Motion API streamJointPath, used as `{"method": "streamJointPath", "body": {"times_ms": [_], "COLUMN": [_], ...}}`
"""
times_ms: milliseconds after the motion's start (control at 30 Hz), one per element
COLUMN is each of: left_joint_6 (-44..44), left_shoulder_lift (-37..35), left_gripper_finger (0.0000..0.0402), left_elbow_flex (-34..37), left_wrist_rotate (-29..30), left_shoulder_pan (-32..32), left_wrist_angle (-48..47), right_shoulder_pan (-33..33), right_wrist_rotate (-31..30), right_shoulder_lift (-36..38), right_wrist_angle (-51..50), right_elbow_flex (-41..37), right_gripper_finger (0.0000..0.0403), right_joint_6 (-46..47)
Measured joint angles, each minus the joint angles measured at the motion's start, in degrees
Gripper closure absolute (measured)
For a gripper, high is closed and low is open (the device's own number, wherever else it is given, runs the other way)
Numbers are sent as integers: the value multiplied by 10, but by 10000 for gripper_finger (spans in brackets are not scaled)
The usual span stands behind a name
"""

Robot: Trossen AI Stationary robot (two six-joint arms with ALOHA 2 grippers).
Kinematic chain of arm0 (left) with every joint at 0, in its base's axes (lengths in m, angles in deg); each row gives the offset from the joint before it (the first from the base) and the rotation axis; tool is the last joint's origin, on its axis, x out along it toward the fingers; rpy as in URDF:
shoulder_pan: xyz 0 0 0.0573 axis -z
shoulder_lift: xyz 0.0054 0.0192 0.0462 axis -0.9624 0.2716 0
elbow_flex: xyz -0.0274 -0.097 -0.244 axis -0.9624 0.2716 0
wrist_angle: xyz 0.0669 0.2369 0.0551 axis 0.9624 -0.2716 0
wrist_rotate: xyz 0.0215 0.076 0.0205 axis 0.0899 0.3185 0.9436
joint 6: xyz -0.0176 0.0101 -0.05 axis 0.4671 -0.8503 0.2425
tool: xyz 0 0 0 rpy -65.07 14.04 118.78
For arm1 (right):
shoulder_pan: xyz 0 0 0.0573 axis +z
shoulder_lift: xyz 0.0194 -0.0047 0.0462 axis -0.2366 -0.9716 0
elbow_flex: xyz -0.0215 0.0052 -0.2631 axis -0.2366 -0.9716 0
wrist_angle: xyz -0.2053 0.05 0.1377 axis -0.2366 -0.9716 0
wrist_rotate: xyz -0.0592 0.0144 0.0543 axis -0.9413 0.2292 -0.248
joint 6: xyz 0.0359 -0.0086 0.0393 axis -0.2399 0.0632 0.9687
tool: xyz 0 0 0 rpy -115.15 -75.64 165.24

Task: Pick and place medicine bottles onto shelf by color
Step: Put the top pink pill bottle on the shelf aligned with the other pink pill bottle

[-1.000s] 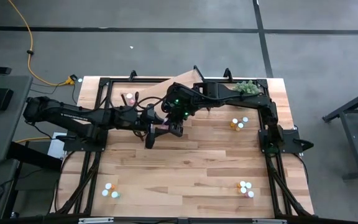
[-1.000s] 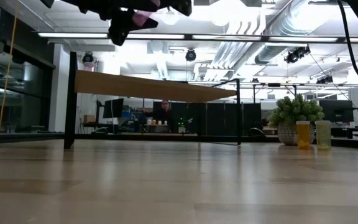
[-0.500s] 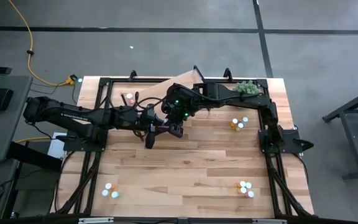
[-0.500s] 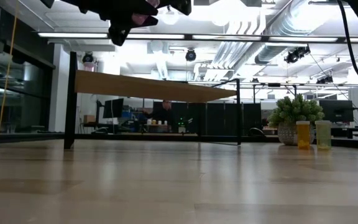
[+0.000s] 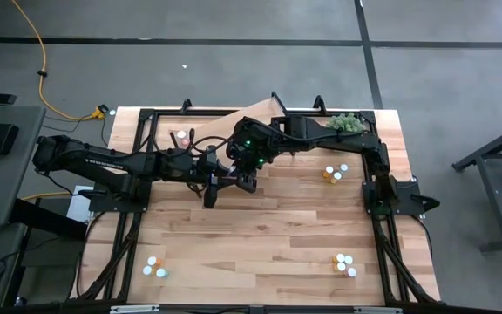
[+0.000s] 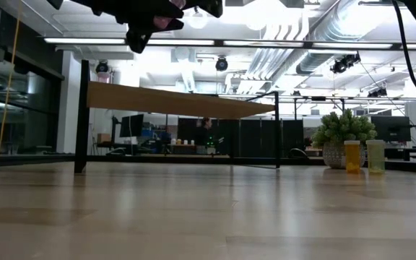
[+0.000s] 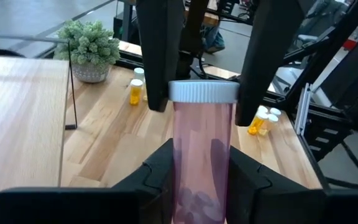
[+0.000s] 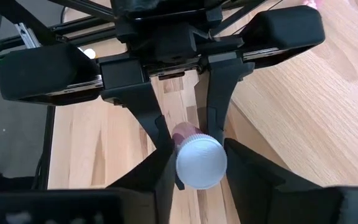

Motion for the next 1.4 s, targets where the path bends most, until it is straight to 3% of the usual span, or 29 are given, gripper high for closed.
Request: {"method": "streamJointPath", "body": {"times_ms": [300, 700, 867, 967, 1133, 1300, 1400], "left_joint_6": [12, 32, 56, 72, 79, 76, 71], "left_shoulder_lift": [-12, -136, -187, -207, -231, -236, -227], "left_gripper_finger": [316, 316, 316, 316, 316, 316, 316], "left_elbow_flex": [0, 0, 35, 62, 79, 79, 79], "left_wrist_rotate": [6, 120, 191, 233, 280, 326, 369], "left_shoulder_pan": [0, 5, 34, 60, 97, 121, 137], "left_wrist_angle": [-42, -142, -94, -70, -54, -36, -37], "right_shoulder_pan": [-14, -37, -34, -28, -28, -19, -5], "right_wrist_rotate": [-18, -32, -21, -13, 55, 80, 39], "right_shoulder_lift": [3, 50, 48, 56, 139, 238, 261], "right_wrist_angle": [-8, -60, -56, -11, 150, 490, 685], "right_elbow_flex": [0, 0, -4, -65, -286, -510, -587], "right_gripper_finger": [191, 186, 186, 186, 185, 185, 185], "right_joint_6": [-6, -65, -81, -88, -48, 72, 106]}}
